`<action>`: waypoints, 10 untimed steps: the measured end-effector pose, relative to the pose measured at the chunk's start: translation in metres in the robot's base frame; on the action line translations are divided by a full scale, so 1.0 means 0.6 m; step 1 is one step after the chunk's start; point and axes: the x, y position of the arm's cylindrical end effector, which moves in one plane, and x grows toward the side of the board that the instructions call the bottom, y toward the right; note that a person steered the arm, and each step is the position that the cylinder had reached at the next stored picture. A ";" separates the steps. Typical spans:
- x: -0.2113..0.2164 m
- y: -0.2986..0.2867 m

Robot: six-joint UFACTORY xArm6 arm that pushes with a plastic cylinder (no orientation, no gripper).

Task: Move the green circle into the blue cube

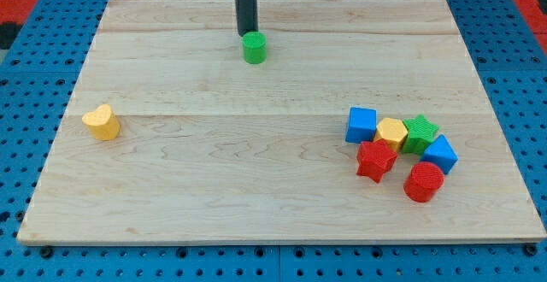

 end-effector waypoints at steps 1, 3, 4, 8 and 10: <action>0.035 0.003; 0.120 0.117; 0.148 0.170; 0.190 0.111; 0.239 0.127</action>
